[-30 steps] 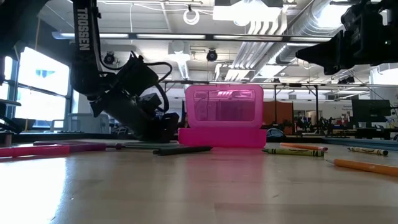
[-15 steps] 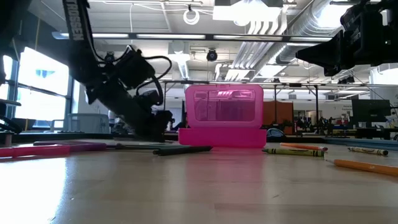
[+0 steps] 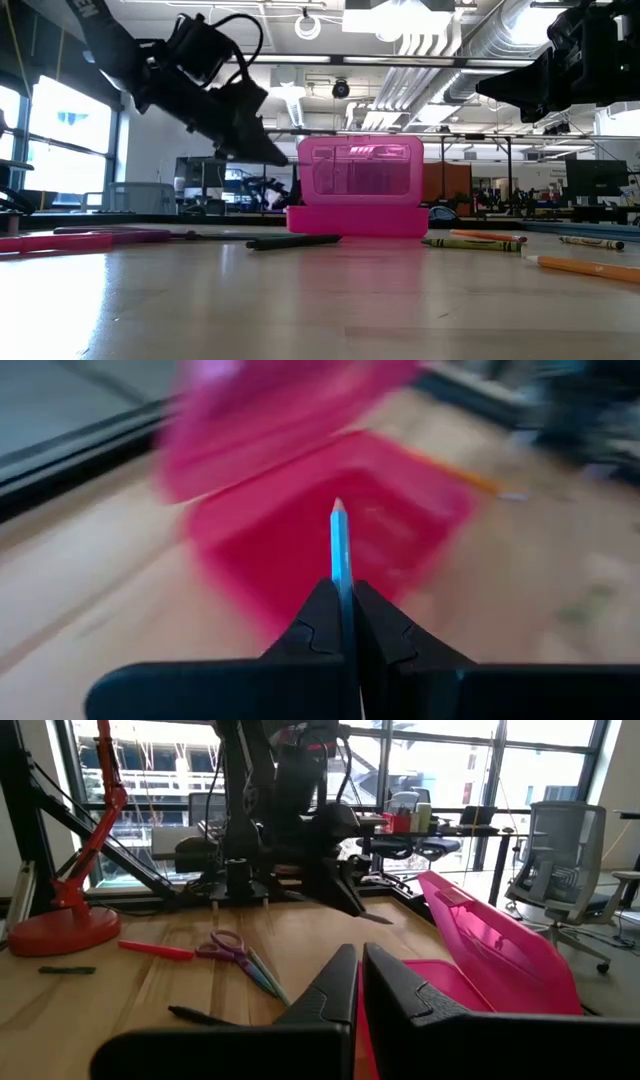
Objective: Pick & place school supplies into a supply box
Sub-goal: Put the blue pencil into the pink supply box
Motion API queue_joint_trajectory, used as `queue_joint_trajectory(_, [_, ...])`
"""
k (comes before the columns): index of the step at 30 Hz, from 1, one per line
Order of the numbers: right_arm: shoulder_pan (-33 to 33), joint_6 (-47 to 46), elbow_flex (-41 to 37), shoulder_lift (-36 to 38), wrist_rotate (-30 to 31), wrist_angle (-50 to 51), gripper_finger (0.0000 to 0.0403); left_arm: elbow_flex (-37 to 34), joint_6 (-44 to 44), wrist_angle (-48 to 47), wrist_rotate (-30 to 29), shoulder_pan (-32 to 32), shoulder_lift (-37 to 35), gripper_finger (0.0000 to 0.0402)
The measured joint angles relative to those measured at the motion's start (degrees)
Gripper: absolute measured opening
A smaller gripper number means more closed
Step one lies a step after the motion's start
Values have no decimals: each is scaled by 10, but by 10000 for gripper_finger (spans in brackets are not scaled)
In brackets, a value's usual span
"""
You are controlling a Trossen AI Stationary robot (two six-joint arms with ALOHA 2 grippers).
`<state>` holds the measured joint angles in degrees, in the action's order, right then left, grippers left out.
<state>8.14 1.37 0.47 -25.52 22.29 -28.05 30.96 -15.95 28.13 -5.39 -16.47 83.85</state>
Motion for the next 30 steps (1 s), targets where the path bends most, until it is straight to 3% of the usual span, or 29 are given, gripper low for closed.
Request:
queue_joint_trajectory(4, [0,1,0,0,0,0,0,6,12,31,47,0,22,32])
queue_joint_trajectory(9, [0,1,0,0,0,0,0,74,30,28,95,0,65,31])
queue_joint_trajectory(22, [0,78,0,0,42,-4,0,411,155,-250,127,0,292,38])
queue_joint_trajectory(30, [0,77,0,0,42,-4,0,514,203,-295,122,0,371,47])
